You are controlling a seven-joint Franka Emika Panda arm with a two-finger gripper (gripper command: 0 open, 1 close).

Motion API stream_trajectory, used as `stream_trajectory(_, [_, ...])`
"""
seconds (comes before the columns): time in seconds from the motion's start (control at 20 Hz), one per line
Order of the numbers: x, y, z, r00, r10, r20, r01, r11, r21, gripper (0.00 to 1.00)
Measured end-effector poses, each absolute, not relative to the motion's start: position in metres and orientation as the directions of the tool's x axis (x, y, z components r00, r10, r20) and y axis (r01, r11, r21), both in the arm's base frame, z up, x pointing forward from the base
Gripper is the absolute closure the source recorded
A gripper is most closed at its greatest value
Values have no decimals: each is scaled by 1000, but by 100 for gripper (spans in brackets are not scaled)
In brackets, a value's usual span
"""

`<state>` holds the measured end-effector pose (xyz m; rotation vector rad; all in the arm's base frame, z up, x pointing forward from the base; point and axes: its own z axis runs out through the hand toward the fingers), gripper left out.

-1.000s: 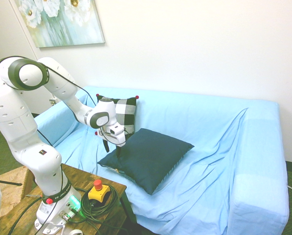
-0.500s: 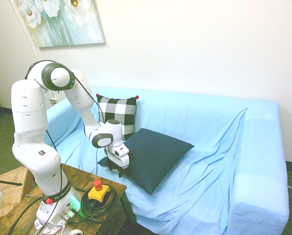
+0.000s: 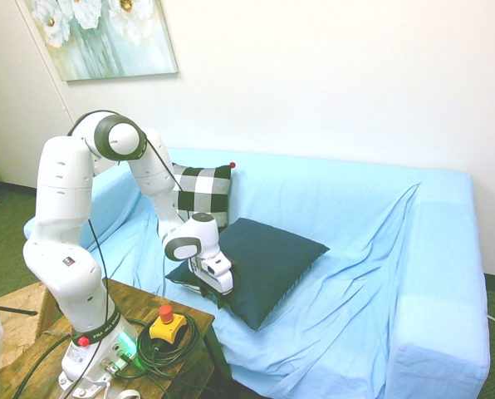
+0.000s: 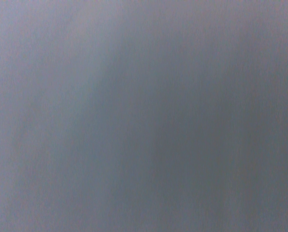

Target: Lift the pillow

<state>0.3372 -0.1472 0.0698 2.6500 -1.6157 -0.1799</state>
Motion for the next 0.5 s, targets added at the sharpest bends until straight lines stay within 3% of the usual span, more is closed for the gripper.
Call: stream_trajectory(0.5, [361,-175,97,435,-900,22,-900,-435,-5,0])
